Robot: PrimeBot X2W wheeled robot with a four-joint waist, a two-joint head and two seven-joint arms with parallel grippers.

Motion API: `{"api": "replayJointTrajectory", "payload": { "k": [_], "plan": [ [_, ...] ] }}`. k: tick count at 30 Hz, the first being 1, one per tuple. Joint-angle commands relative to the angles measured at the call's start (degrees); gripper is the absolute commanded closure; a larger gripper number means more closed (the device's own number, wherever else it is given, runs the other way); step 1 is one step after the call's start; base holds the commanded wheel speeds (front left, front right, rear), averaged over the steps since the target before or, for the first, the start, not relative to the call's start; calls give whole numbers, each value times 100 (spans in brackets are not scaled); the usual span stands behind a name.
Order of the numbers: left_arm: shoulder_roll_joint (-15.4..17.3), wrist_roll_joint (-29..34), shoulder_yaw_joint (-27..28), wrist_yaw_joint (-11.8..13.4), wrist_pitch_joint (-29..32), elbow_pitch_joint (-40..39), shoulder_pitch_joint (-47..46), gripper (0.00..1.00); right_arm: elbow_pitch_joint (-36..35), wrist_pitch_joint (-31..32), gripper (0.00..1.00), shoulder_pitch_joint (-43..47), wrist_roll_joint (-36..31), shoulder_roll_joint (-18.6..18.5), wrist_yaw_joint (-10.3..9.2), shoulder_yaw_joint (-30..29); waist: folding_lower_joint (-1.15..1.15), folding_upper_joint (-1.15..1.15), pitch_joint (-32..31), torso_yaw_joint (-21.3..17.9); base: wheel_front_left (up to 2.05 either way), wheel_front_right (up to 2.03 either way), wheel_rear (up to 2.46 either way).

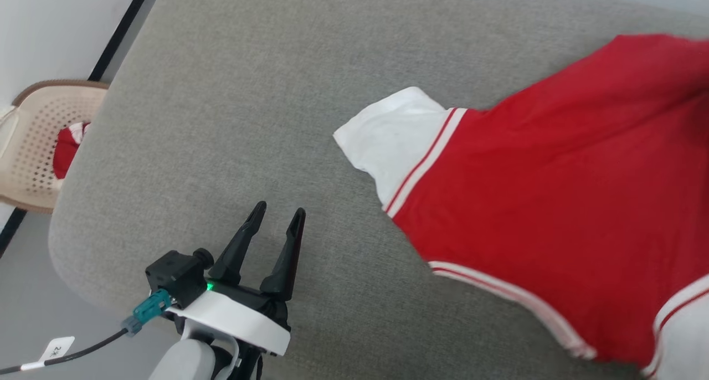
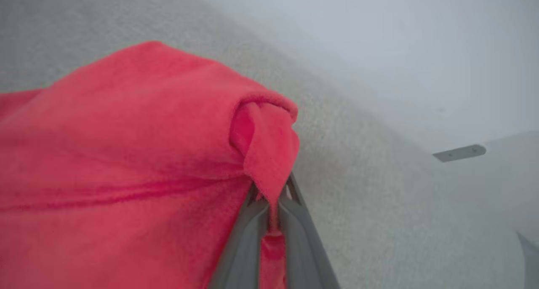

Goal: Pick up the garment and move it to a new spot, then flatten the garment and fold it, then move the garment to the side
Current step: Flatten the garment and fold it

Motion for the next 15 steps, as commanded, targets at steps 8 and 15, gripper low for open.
{"api": "replayJointTrajectory", "payload": {
  "k": [8, 15],
  "plan": [
    [-128, -131, -122, -13, -29, 0, -256, 0, 1023, -705, 100, -1368, -780, 36, -3, 443, 0, 0, 358, 346, 0, 0, 0],
    [-119, -151, -153, -13, -29, 64, -341, 0, 1960, -1256, 67, -1711, -894, 307, -4, 604, 0, 0, 374, 358, 0, 0, 0]
  ]
}}
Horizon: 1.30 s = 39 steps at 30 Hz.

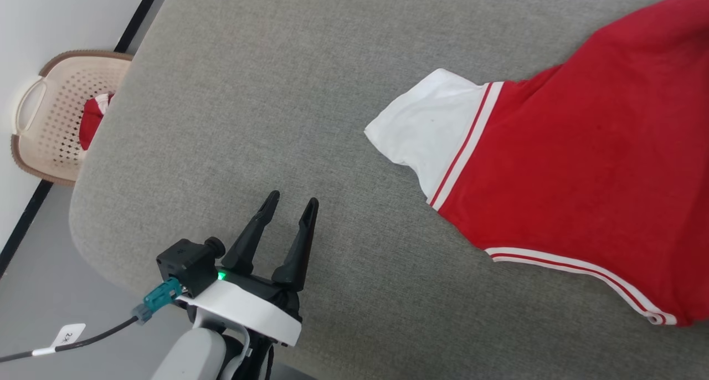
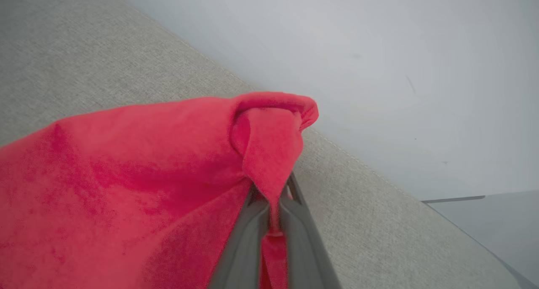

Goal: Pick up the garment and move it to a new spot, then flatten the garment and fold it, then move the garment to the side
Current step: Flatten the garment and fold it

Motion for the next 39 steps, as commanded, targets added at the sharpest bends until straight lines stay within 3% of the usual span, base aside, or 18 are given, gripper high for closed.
{"api": "replayJointTrajectory", "payload": {
  "k": [1, 2, 3, 8, 13, 18, 23, 26, 30, 34, 39],
  "plan": [
    [16, -4, 1, -13, -29, 21, -91, 0, 106, -124, 67, -35, 46, 62, -4, 8, 0, 0, -32, -33, 0, 0, 0],
    [53, 19, -5, -14, -29, 32, -104, 0, 198, -222, 24, -25, 55, 102, -4, 20, 0, 0, -70, -69, 0, 0, 0],
    [102, 56, -37, -14, -29, 40, -114, 0, 278, -337, 0, -5, 88, 136, -4, 35, 0, 0, -116, -110, 0, 0, 0],
    [606, 282, -324, -14, -29, 54, -229, 0, 357, -1019, 0, 272, 337, 227, -4, 202, 0, 0, -448, -447, 0, 0, 0],
    [1588, 359, -1026, -11, -29, 43, -620, 0, -112, -1764, 0, 722, 652, 166, -3, 306, 0, 0, -698, -958, 0, 0, 0],
    [2722, 25, -2125, -1, -29, 29, -1337, 0, -895, -2398, 0, 1459, 861, 268, -3, 72, 0, 0, -788, -1545, 0, 0, 0],
    [3853, -318, -3483, -1, 11, -80, -2350, 0, -1768, -2734, 0, 2415, 794, 653, -4, -236, 0, 0, -674, -2184, 0, 0, 0],
    [4324, -568, -4416, -1, 212, -149, -3057, 0, -2206, -2829, 0, 3020, 651, 995, -3, -495, 0, 0, -529, -2503, 0, 0, 0],
    [4694, -838, -4925, -1, 678, -270, -3753, 0, -2736, -2837, 0, 3603, 437, 1354, -3, -735, 0, 0, -316, -2862, 0, 0, 0],
    [4900, -849, -4958, -1, 1379, -430, -3701, 0, -3223, -2820, 0, 3965, 171, 1706, -3, -935, 0, 0, -84, -3203, 0, 0, 0],
    [4976, -796, -4962, -1, 1507, -197, -3621, 0, -3519, -2757, 0, 4059, 23, 1925, -3, -999, 0, 0, 24, -3392, 0, 0, 0]
  ]
}}
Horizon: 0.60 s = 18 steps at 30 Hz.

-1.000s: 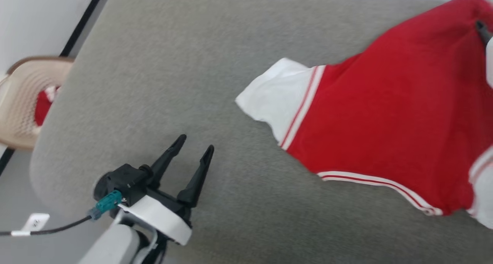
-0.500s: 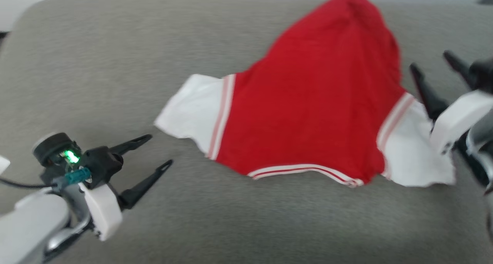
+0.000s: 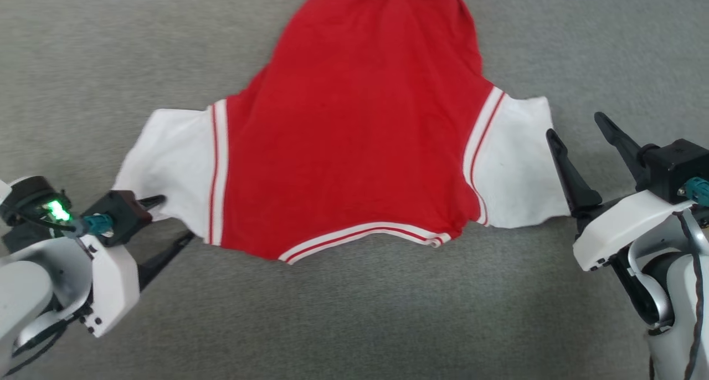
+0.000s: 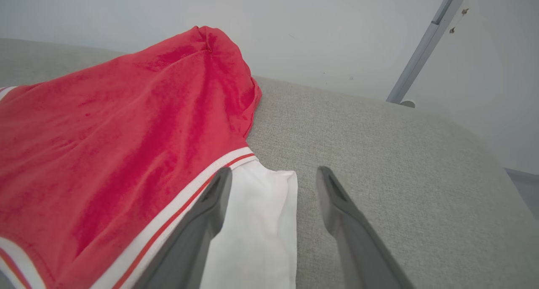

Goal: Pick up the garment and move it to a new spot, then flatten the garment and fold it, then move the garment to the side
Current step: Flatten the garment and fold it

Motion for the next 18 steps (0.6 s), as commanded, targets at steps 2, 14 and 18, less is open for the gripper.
{"api": "replayJointTrajectory", "payload": {
  "k": [2, 14, 18],
  "plan": [
    [20, 47, 3, 16, 6, 161, 63, 0, -127, 50, 0, 85, -78, 85, -2, -13, 0, 0, 119, -134, 0, 0, 0],
    [-319, -133, -46, 16, 52, 656, 76, 100, -363, 874, 0, 267, 245, -206, -3, 456, 0, 0, 202, -74, 0, 0, 0],
    [-462, -124, -46, 16, 52, 584, 44, 100, -620, 1771, 0, 394, 629, -709, -2, 821, 0, 0, 237, 23, 0, 0, 0]
  ]
}}
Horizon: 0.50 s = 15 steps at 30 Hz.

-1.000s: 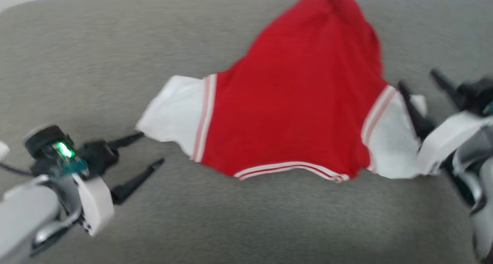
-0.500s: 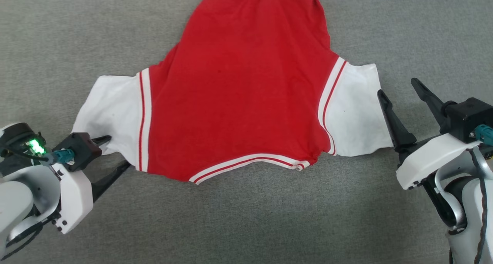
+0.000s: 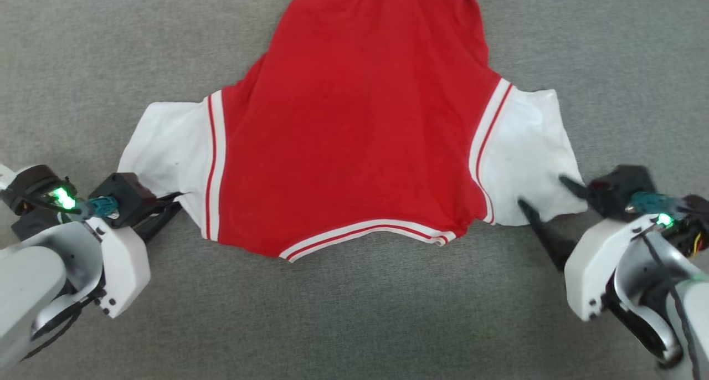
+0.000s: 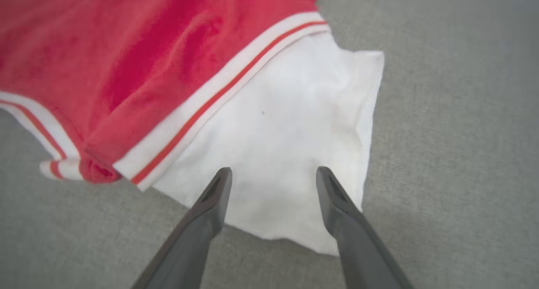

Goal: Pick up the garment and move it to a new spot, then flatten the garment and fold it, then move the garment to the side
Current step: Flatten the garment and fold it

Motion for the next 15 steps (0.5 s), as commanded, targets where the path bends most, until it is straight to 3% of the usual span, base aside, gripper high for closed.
{"api": "replayJointTrajectory", "payload": {
  "k": [1, 8, 15],
  "plan": [
    [-100, -29, -109, 14, 77, 36, 95, 100, -75, 142, 0, 57, 77, -86, -2, 79, 0, 0, 17, 34, 0, 0, 0],
    [-312, 26, -112, 7, 37, -82, -11, 100, -427, 1556, 0, -384, 569, -975, -3, 769, 0, 0, 115, 223, 0, 0, 0],
    [-542, -70, -114, 7, -23, -68, -115, 100, 149, 1849, 0, -858, 539, -1241, -10, 1273, 0, 0, 247, 450, 0, 0, 0]
  ]
}}
